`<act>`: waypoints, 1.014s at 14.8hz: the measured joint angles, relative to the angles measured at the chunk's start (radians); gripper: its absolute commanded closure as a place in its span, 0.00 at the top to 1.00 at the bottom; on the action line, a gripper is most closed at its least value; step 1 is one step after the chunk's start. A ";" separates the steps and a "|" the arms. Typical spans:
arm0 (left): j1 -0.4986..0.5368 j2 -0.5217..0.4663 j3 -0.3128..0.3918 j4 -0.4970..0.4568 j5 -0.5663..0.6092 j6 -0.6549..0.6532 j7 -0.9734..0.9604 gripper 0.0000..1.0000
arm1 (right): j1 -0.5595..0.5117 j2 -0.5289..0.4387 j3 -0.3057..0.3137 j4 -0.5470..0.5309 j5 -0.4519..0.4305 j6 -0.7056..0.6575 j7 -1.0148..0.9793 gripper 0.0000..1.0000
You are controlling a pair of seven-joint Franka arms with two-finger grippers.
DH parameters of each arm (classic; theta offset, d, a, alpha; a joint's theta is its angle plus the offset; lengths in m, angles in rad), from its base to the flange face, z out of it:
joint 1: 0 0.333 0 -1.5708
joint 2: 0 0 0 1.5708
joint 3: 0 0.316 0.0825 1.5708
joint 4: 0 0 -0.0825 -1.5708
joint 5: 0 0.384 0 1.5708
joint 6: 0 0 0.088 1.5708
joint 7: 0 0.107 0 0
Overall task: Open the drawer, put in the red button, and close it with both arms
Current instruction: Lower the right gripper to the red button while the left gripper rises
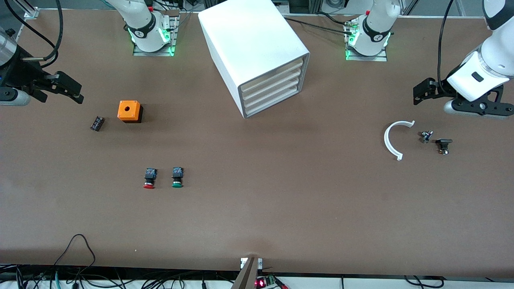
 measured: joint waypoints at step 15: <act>-0.004 0.000 -0.009 0.001 -0.075 -0.181 0.001 1.00 | -0.001 0.125 -0.003 -0.064 0.010 0.066 0.000 1.00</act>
